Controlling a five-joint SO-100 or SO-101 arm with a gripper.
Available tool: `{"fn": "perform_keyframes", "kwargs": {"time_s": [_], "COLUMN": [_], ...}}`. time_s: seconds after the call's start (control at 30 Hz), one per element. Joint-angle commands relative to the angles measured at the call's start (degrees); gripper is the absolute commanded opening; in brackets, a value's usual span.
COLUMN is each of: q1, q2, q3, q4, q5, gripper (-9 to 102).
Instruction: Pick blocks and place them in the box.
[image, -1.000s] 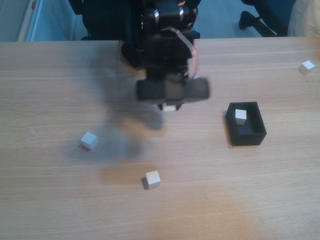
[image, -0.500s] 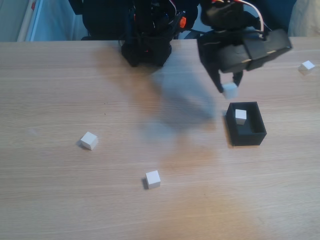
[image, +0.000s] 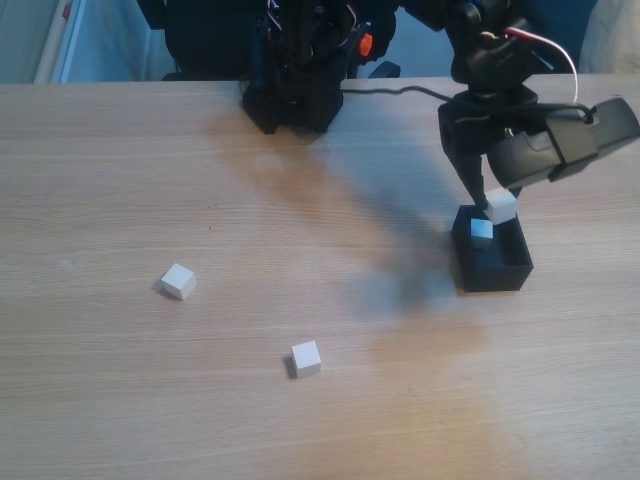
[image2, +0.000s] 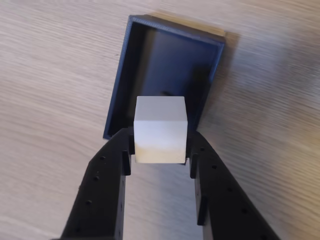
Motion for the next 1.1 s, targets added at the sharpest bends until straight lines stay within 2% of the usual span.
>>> {"fn": "perform_keyframes", "kwargs": {"time_s": [0.0,0.13,0.27,0.57,0.8,1.07], "q1": [-0.09,0.18,0.70,7.91,19.95,29.36], "q2": [-0.53,-1.32,-1.49,6.86,15.64,15.91], "q3": [-4.22,-4.39,-4.39,3.87,17.75,20.48], "q4": [-1.41,-2.81,-3.08,4.83,5.45,6.77], "q5": [0.35,1.49,1.76,0.53,-9.23,-21.71], "gripper": [6,14,15,15,18,19]}}
